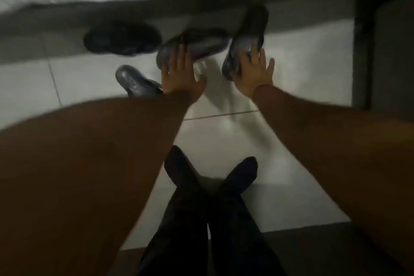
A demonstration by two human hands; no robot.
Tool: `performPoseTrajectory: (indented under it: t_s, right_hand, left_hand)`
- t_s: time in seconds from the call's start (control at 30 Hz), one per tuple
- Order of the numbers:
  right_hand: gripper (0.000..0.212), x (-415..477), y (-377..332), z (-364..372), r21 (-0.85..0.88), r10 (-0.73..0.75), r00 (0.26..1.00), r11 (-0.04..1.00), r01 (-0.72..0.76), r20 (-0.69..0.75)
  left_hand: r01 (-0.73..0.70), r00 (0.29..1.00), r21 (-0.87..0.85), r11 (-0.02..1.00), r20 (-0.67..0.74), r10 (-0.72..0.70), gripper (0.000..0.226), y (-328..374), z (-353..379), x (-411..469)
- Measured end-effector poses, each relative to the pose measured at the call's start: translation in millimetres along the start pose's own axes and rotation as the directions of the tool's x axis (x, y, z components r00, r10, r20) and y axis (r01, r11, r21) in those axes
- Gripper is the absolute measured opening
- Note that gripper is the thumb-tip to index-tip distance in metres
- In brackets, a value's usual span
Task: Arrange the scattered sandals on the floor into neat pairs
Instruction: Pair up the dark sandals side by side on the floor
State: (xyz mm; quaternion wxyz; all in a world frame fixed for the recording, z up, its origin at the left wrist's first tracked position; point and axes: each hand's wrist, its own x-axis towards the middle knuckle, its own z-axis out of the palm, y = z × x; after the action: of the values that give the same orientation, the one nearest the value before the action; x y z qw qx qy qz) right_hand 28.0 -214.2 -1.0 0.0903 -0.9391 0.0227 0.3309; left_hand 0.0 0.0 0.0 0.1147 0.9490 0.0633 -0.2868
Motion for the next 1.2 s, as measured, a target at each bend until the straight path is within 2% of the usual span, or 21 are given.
performPoseTrajectory:
  t_s: [0.1,0.2,0.27,0.33,0.43,0.53,0.73,0.9,0.97,1.07,1.2]
  right_hand:
    - [0.081,36.0,8.7,15.3,0.027,0.024,0.998,0.999,-0.026,0.061]
    - [0.085,55.0,14.0,32.0,0.046,0.007,0.995,0.999,-0.011,0.102]
    - [0.086,57.9,19.2,42.6,0.043,-0.03,0.992,0.999,0.024,0.125]
    - [0.079,56.7,25.0,50.0,0.036,-0.033,0.995,0.999,0.029,0.093]
    - [0.062,40.3,36.5,58.7,0.081,-0.03,0.999,0.996,0.031,-0.017]
    - [0.057,22.5,48.1,63.0,0.149,-0.004,0.998,0.989,0.014,-0.066]
    - [0.068,18.2,64.9,65.4,0.082,0.084,0.996,0.993,-0.085,0.019]
    - [0.069,19.2,69.7,68.6,0.084,0.061,0.998,0.995,-0.062,0.01]
    - [0.07,19.2,73.7,70.8,0.093,0.046,0.999,0.995,-0.045,-0.011]
    - [0.074,21.1,80.3,74.1,0.079,0.027,0.999,0.997,-0.025,-0.028]
    - [0.075,28.6,83.1,76.8,0.077,0.026,0.999,0.997,-0.024,-0.02]
  left_hand:
    - [0.069,0.998,0.021,0.997,0.014,-0.069,0.099,-12.4,13.9,49.7]
    - [0.109,0.992,0.062,0.992,0.055,-0.113,0.095,-26.3,18.2,94.3]
    - [0.096,0.991,0.085,0.992,0.09,-0.103,0.095,-38.1,21.8,111.6]
    - [0.07,0.983,0.029,0.997,0.167,-0.074,0.103,-46.5,22.8,120.5]
    - [0.065,0.981,-0.093,0.994,0.189,-0.047,0.109,-46.1,27.0,112.5]
    - [0.039,0.979,-0.121,0.992,0.204,-0.014,0.105,-27.2,36.2,92.1]
    - [0.07,0.959,-0.3,0.951,0.282,0.018,0.093,17.2,82.2,29.7]
    - [0.104,0.931,-0.248,0.963,0.365,-0.006,0.096,43.1,122.6,-17.9]
    - [0.133,0.921,-0.323,0.937,0.389,0.003,0.091,46.1,128.2,-20.5]
    - [0.214,0.904,-0.528,0.822,0.426,0.039,0.065,47.5,128.6,-15.2]
    - [0.207,0.912,-0.516,0.831,0.409,0.026,0.065,54.8,123.8,-3.1]
